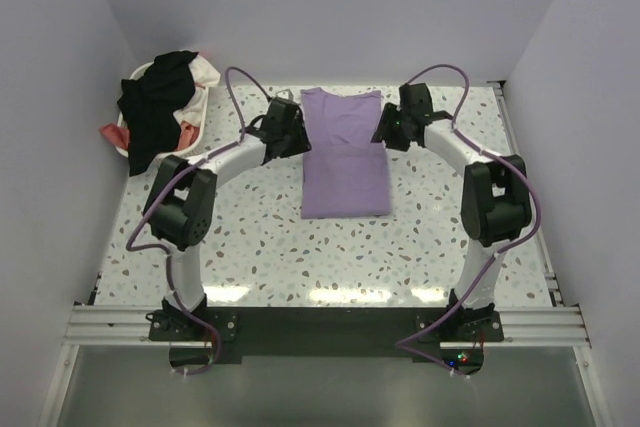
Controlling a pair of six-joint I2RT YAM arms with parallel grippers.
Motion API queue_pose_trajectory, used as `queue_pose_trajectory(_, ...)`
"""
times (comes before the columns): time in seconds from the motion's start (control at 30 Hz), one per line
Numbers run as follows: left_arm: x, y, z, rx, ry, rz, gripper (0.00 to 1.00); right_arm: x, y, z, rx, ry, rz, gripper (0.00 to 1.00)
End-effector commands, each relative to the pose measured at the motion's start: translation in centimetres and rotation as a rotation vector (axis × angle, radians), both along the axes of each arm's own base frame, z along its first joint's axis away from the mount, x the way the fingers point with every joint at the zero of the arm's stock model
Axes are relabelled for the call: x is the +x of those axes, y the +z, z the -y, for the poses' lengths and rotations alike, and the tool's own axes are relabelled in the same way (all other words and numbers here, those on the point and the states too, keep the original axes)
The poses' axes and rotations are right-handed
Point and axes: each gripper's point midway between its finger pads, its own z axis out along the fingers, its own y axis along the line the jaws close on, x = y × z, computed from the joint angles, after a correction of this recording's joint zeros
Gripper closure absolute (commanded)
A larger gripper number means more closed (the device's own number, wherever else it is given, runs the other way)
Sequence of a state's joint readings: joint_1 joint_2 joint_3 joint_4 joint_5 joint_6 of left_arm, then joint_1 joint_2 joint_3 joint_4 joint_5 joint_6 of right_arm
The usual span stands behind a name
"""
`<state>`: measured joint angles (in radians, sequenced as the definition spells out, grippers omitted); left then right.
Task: Fold and stack the t-shirts
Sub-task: Fold the tshirt
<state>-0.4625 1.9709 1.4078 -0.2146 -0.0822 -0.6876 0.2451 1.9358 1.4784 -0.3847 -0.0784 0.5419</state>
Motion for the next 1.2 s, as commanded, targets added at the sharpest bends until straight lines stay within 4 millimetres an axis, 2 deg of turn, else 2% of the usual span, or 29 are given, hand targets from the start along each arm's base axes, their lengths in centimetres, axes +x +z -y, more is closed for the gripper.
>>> queue_pose_trajectory(0.0, 0.8, 5.5, 0.8, -0.070, -0.038, 0.146, 0.56, -0.1, 3.7, -1.5, 0.042, 0.057, 0.111, 0.51)
queue_pose_trajectory(0.1, 0.0, 5.5, 2.6, -0.104, -0.079, 0.147, 0.66, -0.9, 2.9, -3.0, 0.038, 0.091, 0.103, 0.58)
queue_pose_trajectory(0.13, 0.0, 5.2, 3.5, -0.111, -0.104, 0.145, 0.68, -1.0, 2.5, -3.8, 0.041, 0.103, 0.098, 0.64)
queue_pose_trajectory(0.2, -0.4, 4.3, 5.5, -0.125, -0.154, 0.125, 0.75, -0.9, 1.9, -4.3, 0.040, 0.107, 0.093, 0.71)
queue_pose_trajectory(0.23, -0.4, 4.1, 6.1, -0.133, -0.168, 0.123, 0.77, -1.0, 1.0, -4.7, 0.037, 0.114, 0.073, 0.71)
queue_pose_trajectory(0.27, -0.3, 4.4, 7.1, -0.144, -0.188, 0.129, 0.80, -0.7, 1.0, -5.0, 0.038, 0.118, 0.076, 0.72)
queue_pose_trajectory(0.43, 0.2, 2.5, 9.5, -0.185, -0.246, 0.118, 0.83, 0.3, 0.1, -5.7, 0.035, 0.121, 0.065, 0.73)
queue_pose_trajectory(0.5, 1.2, 2.9, 10.3, -0.206, -0.255, 0.148, 0.83, 0.8, -0.6, -6.0, 0.034, 0.125, 0.052, 0.73)
queue_pose_trajectory(0.53, 1.5, 1.7, 10.5, -0.198, -0.257, 0.132, 0.83, 0.9, -0.9, -6.0, 0.031, 0.127, 0.046, 0.74)
queue_pose_trajectory(0.57, 2.0, 1.9, 10.8, -0.200, -0.259, 0.141, 0.83, 1.3, -1.4, -6.1, 0.028, 0.126, 0.039, 0.74)
queue_pose_trajectory(0.6, 2.2, 0.3, 10.7, -0.186, -0.253, 0.114, 0.83, 1.5, -1.6, -6.2, 0.026, 0.128, 0.037, 0.74)
queue_pose_trajectory(0.67, 3.3, 0.1, 10.7, -0.185, -0.241, 0.120, 0.83, 2.0, -2.0, -6.2, 0.017, 0.125, 0.032, 0.74)
queue_pose_trajectory(0.7, 2.9, -2.0, 10.1, -0.158, -0.226, 0.061, 0.83, 2.0, -3.0, -6.0, 0.004, 0.122, 0.007, 0.74)
queue_pose_trajectory(0.9, 2.8, -5.5, 8.7, -0.136, -0.174, -0.010, 0.84, 2.1, -5.5, -5.0, -0.030, 0.098, -0.031, 0.74)
queue_pose_trajectory(1.0, 2.3, -6.6, 8.2, -0.127, -0.160, -0.035, 0.84, 2.0, -6.0, -4.4, -0.035, 0.083, -0.038, 0.74)
queue_pose_trajectory(1.17, 2.1, -6.4, 8.2, -0.132, -0.166, -0.032, 0.84, 1.8, -6.0, -2.5, -0.031, 0.051, -0.055, 0.74)
